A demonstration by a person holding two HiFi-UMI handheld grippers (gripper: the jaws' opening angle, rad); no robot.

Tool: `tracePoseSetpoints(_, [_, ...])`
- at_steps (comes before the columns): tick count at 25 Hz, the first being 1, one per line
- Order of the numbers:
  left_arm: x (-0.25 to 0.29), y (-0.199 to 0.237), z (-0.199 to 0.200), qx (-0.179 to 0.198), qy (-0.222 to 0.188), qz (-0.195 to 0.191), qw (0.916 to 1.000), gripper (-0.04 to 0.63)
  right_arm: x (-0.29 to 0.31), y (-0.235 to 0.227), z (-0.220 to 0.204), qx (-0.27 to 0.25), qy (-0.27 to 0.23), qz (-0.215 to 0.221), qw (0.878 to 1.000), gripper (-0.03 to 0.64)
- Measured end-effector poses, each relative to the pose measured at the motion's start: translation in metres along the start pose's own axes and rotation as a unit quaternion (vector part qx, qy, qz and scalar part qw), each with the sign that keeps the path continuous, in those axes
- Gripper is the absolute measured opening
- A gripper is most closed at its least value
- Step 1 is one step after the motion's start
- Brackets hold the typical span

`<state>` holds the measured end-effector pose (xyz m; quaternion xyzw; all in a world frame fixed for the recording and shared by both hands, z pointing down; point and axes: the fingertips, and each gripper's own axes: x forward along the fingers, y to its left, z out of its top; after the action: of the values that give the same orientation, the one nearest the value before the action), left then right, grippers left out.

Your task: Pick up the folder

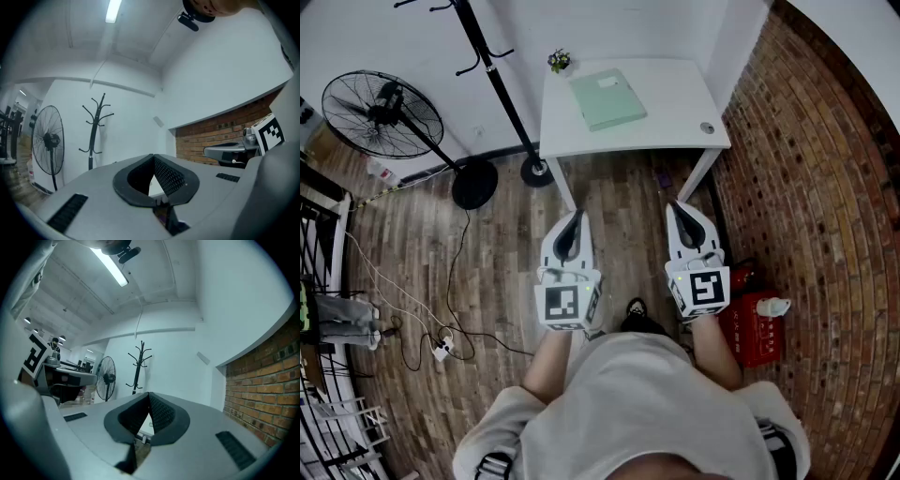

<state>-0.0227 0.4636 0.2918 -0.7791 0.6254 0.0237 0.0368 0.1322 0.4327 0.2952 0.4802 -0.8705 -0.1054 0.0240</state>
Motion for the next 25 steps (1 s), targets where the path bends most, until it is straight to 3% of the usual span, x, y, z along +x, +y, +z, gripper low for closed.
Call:
tracePoseSetpoints(16, [0.009,-0.015,-0.014,-0.028,0.023,-0.014,0.9993,0.02,-0.001,0.003,-0.014,0.026,0.008,0.031,0.999,0.023])
tracePoseSetpoints(25, [0.041,-0.022,-0.029,-0.01,0.044,-0.015,0.9989,0.055,0.02,-0.016,-0.029,0.034,0.008,0.047,0.998,0.054])
